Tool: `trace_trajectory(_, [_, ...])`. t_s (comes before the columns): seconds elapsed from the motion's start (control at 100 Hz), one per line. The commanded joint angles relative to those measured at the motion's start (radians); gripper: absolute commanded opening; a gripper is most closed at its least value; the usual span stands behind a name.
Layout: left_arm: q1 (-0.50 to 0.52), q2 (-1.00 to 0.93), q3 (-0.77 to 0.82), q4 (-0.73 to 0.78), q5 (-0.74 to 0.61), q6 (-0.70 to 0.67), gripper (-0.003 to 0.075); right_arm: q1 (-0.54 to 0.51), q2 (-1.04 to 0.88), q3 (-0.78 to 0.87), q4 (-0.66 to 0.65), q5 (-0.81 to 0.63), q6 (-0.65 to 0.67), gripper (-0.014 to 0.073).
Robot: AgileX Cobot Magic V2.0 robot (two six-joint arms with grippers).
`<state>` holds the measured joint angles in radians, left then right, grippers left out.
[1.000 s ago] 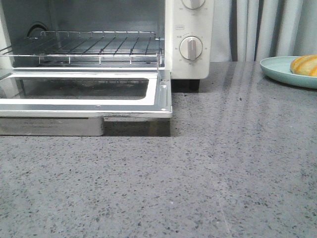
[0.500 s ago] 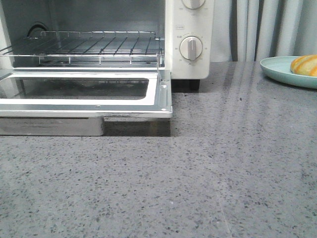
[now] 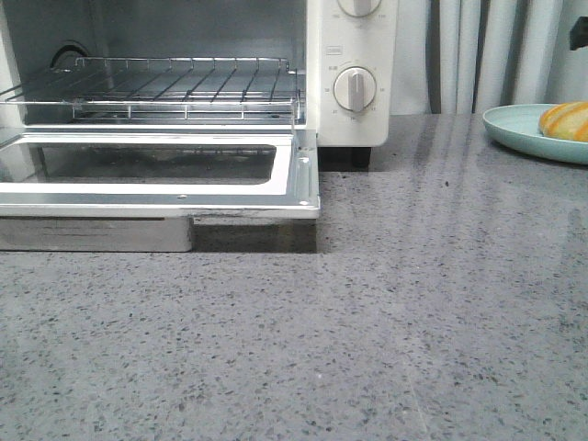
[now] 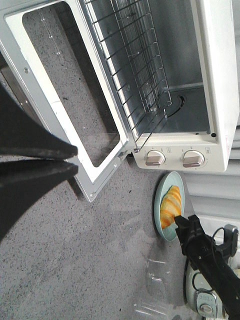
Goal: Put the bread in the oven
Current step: 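Grasp the orange-striped croissant with the right gripper and lift it off the plate, then carry the croissant into the oven and release it on the wire rack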
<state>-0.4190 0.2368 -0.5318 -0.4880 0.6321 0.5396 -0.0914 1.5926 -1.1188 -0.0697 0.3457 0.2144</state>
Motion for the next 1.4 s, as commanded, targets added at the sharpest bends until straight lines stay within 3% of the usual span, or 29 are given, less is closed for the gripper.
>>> trace_trajectory(0.0, [0.0, 0.01, -0.031, -0.026, -0.07, -0.004, -0.0022, 0.008, -0.018, -0.045, 0.004, -0.067, -0.007, 0.0288])
trace_trajectory(0.34, [0.0, 0.01, -0.031, -0.026, -0.07, -0.004, -0.0022, 0.011, 0.09, -0.046, 0.004, -0.026, -0.007, 0.0276])
trace_trajectory(0.41, [0.0, 0.01, -0.031, -0.026, -0.07, -0.004, -0.0022, 0.011, 0.098, -0.046, 0.015, -0.026, -0.007, 0.0172])
trace_trajectory(0.46, [0.0, 0.01, -0.031, -0.026, -0.07, -0.004, -0.0022, 0.011, 0.098, -0.046, 0.026, -0.026, -0.007, 0.0027])
trace_trajectory(0.47, [0.0, 0.01, -0.031, -0.026, -0.07, -0.004, -0.0022, 0.011, 0.098, -0.046, 0.029, -0.026, -0.007, -0.0043])
trace_trajectory(0.49, [0.0, 0.01, -0.031, -0.026, -0.07, -0.004, -0.0022, 0.011, 0.092, -0.046, 0.035, -0.029, -0.007, -0.0078])
trace_trajectory(0.72, [0.0, 0.01, -0.031, -0.027, -0.058, -0.004, -0.0022, 0.016, -0.08, -0.046, 0.051, -0.159, -0.007, -0.0069])
trace_trajectory(0.84, [0.0, 0.01, -0.031, -0.027, -0.058, -0.004, -0.0022, 0.079, -0.243, -0.057, 0.036, -0.216, -0.007, -0.0069])
trace_trajectory(0.98, [0.0, 0.01, -0.031, -0.027, -0.058, -0.004, -0.0022, 0.271, -0.391, -0.122, -0.066, -0.192, -0.009, -0.0069])
trace_trajectory(1.09, [0.0, 0.01, -0.031, -0.027, -0.06, -0.004, -0.0022, 0.51, -0.449, -0.169, -0.163, -0.163, -0.009, -0.0069])
trace_trajectory(1.26, [0.0, 0.01, -0.031, -0.027, -0.066, -0.004, -0.0022, 0.874, -0.419, -0.194, -0.202, -0.09, -0.009, -0.0069])
trace_trajectory(1.39, [0.0, 0.01, -0.031, -0.027, -0.066, -0.004, -0.0022, 1.036, -0.325, -0.194, -0.211, -0.042, -0.009, -0.0069])
